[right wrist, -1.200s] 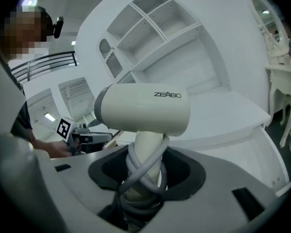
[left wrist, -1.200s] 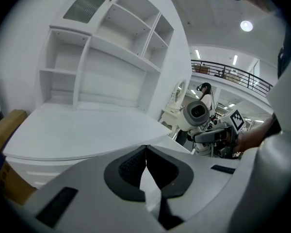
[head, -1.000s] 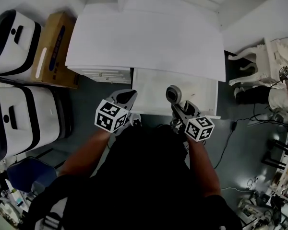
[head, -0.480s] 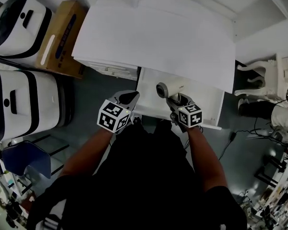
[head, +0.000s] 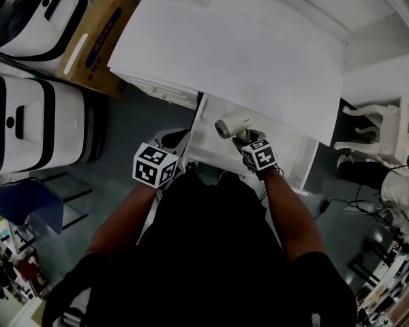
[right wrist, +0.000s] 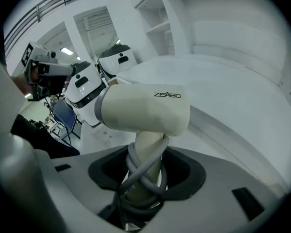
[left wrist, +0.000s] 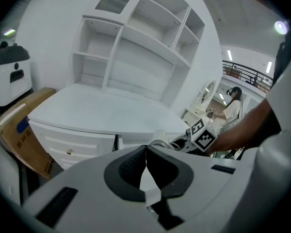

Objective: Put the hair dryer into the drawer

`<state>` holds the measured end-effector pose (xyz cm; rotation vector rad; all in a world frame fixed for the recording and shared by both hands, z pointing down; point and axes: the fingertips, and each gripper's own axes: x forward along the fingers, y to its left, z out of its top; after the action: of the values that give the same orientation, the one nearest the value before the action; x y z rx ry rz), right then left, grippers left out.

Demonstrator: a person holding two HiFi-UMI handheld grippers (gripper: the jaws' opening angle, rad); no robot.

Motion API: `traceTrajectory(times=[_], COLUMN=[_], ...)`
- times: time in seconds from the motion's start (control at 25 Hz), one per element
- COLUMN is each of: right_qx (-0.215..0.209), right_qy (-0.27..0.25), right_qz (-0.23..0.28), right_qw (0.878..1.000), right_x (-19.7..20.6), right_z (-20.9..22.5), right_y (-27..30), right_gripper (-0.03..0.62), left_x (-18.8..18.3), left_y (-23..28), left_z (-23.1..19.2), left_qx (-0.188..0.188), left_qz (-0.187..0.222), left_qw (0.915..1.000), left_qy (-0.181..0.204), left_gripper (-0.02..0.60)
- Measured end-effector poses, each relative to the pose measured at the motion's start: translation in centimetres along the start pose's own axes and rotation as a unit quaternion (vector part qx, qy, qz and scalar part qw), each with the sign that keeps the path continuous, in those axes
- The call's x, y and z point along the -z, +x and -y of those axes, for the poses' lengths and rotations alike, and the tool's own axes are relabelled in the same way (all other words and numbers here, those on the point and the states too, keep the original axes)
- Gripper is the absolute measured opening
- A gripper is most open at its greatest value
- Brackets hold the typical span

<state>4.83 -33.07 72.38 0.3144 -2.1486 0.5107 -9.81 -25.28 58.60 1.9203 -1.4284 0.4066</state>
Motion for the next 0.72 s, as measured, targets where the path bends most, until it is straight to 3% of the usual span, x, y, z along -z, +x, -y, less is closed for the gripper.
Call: traceTrajectory(times=[0.28, 0.72], right_qx=[0.021, 0.056], right_qy=[-0.065, -0.070], right_qz=[-0.083, -0.112], right_qw=[0.994, 0.990], right_x=[2.3, 1.8], right_z=[1.6, 2.7], right_y=[4.2, 7.4], right_gripper=[0.216, 0.218], left_x=[0.9, 1.4], left_y=[-0.5, 0.0], left_z=[0.0, 0.4], left_qx=[-0.019, -0.017], left_qz=[-0.010, -0.028], left_qw=[0.9997, 0.9994], left_qy=[-0.013, -0.011], left_gripper=[0.009, 0.009])
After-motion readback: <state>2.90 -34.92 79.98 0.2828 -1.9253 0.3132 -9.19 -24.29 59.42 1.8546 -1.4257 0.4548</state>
